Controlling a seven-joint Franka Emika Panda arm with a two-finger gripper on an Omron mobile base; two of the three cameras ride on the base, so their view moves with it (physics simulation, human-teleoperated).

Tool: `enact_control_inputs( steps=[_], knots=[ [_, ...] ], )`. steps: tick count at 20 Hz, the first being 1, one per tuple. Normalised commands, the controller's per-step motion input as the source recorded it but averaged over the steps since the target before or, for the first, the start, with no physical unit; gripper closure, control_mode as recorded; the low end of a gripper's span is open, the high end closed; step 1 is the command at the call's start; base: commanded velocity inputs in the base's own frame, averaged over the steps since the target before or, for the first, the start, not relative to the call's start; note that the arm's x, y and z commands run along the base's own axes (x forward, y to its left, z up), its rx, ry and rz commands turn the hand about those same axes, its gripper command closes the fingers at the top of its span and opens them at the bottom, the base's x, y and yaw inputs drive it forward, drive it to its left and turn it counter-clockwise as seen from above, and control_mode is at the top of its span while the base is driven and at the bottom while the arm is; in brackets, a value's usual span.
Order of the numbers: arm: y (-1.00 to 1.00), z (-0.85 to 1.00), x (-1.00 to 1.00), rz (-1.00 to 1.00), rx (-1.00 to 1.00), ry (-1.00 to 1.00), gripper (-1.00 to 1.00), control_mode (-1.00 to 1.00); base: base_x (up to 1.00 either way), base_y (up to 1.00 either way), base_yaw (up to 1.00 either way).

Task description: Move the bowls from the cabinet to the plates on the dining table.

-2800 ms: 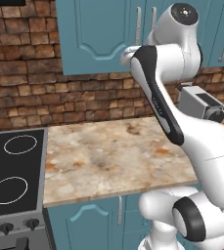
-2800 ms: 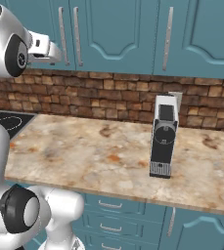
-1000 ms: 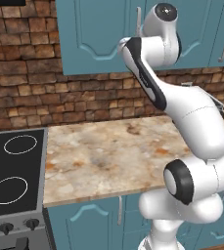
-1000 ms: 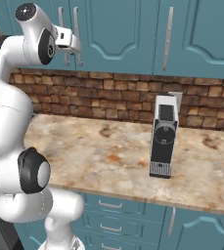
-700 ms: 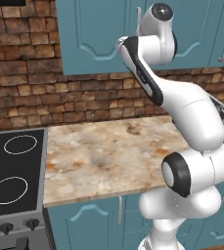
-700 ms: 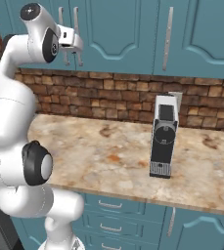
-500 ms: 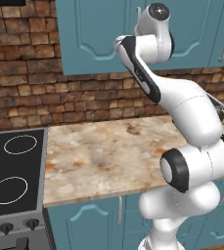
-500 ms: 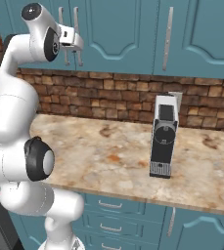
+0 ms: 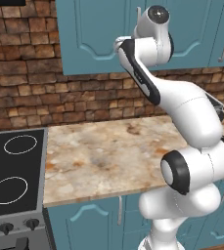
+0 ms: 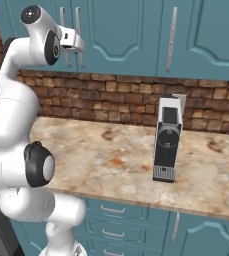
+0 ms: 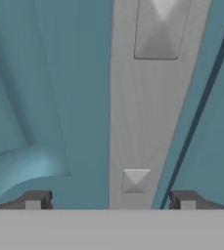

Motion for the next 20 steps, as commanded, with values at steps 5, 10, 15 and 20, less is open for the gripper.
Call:
enact_control_inputs(
  steps=[5, 10, 15, 20],
  knots=[
    [0.00, 0.00, 0.00, 0.00, 0.00, 0.00, 1.00, -1.00, 0.00, 0.00, 0.00],
    [0.00, 0.00, 0.00, 0.00, 0.00, 0.00, 1.00, -1.00, 0.00, 0.00, 0.00],
    [0.01, 0.00, -0.05, 0.00, 0.00, 0.00, 1.00, -1.00, 0.00, 0.00, 0.00],
    [0.10, 0.00, -0.42, 0.00, 0.00, -0.05, 1.00, -1.00, 0.00, 0.00, 0.00]
  ],
)
